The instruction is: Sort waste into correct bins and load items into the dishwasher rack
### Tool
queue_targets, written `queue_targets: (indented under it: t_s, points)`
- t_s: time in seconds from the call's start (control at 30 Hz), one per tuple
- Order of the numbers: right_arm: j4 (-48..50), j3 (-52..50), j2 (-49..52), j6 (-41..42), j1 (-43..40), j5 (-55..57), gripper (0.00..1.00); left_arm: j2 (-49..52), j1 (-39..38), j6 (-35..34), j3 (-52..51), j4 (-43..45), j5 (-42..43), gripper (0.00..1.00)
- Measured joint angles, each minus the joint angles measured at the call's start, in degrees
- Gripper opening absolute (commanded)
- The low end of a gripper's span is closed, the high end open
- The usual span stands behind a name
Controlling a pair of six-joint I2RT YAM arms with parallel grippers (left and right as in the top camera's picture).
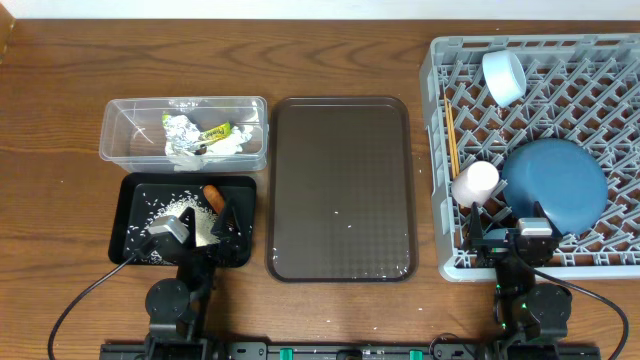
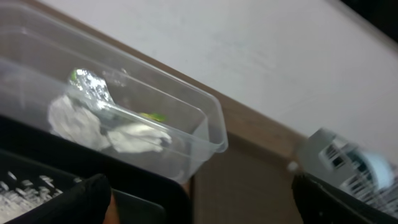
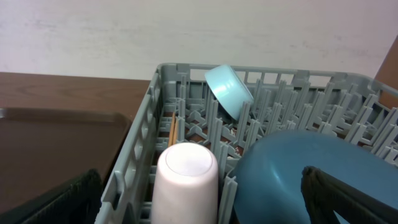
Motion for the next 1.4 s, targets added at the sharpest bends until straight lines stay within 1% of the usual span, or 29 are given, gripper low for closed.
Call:
queue_targets:
  t_s: [0.17, 0.3, 0.47, 0.7, 1.07, 1.4]
  points:
    - [0.00, 0.00, 0.00, 0.00, 0.00, 0.00, 0.99, 0.00, 0.00, 13.46, 0.00, 0.02, 0.00, 0.95]
    - [0.00, 0.02, 0.00, 0.00, 0.00, 0.00, 0.99, 0.00, -0.17, 22.80, 0.00, 0.00, -0.04, 0.95]
    - [0.00, 0.02, 0.00, 0.00, 0.00, 0.00, 0.99, 0.00, -1.86, 28.74, -0.02, -0.07, -1.18, 0.95]
    - [0.00, 0.00, 0.00, 0.00, 0.00, 0.00, 0.99, 0.00, -2.03, 31.15, -0.04, -0.07, -1.60, 0.95]
    - [0.00, 0.02, 0.00, 0.00, 0.00, 0.00, 0.99, 0.00, 1.44, 31.89, -0.04, -0.07, -1.75, 0.95]
    - [0.02, 0.00, 0.00, 0.00, 0.00, 0.00, 0.99, 0.00, 1.73, 32.20, -0.04, -0.07, -1.75, 0.95]
